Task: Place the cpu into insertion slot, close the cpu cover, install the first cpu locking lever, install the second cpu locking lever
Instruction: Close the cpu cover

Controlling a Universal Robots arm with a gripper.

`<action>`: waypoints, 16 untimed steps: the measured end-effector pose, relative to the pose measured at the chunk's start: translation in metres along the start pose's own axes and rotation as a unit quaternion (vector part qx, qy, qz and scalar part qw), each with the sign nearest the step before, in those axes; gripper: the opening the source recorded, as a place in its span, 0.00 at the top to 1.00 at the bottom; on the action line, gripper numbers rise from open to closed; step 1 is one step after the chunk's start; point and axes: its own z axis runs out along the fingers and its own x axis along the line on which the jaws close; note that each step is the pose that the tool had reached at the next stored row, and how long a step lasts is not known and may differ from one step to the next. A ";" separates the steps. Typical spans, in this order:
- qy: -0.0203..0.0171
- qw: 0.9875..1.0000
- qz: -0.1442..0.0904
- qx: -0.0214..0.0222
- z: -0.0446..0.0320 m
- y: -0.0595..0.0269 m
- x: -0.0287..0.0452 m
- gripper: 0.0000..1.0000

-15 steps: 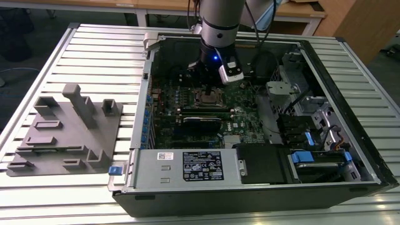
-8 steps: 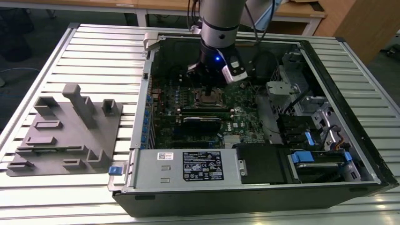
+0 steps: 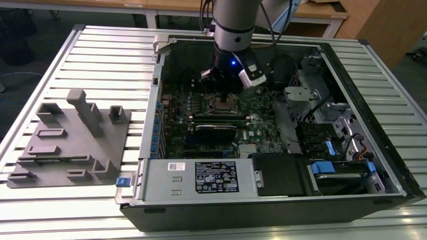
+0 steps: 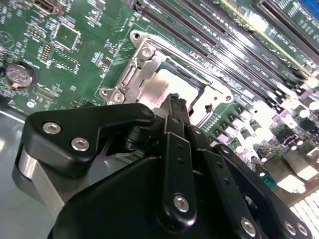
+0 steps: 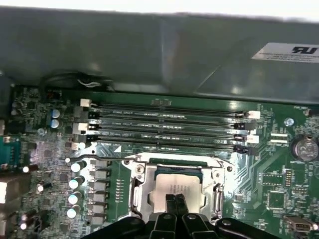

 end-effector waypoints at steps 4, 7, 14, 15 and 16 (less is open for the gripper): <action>-0.003 1.000 0.012 0.001 0.0017 -0.0001 0.0002 0.89; -0.003 1.000 0.026 0.001 0.0031 -0.0001 0.0013 0.89; -0.003 1.000 0.027 0.001 0.0035 0.0002 0.0061 0.89; -0.004 1.000 0.027 0.001 0.0036 0.0003 0.0079 0.89; -0.004 1.000 0.027 0.001 0.0037 0.0004 0.0101 0.89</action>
